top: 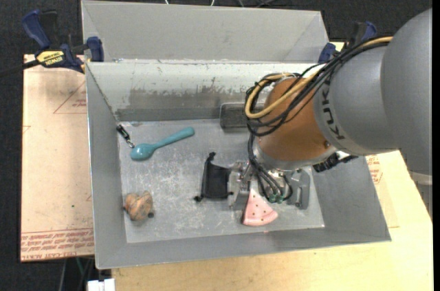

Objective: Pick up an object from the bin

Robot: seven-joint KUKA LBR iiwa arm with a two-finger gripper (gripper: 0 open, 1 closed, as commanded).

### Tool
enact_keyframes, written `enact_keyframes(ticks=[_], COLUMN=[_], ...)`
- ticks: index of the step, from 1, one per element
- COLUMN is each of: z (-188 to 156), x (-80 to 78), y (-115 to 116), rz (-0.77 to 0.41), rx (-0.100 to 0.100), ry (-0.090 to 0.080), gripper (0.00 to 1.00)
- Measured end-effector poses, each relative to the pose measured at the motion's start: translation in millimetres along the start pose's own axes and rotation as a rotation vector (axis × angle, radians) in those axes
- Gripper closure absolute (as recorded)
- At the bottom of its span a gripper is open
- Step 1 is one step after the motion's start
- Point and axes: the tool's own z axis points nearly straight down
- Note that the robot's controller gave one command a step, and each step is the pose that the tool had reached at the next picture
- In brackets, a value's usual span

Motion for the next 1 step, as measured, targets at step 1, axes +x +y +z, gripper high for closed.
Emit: enact_keyframes(ticks=[1], z=[0.0], x=[0.0], y=[0.0], rz=[0.0], rx=[0.0], ry=[0.0], gripper=[1.0])
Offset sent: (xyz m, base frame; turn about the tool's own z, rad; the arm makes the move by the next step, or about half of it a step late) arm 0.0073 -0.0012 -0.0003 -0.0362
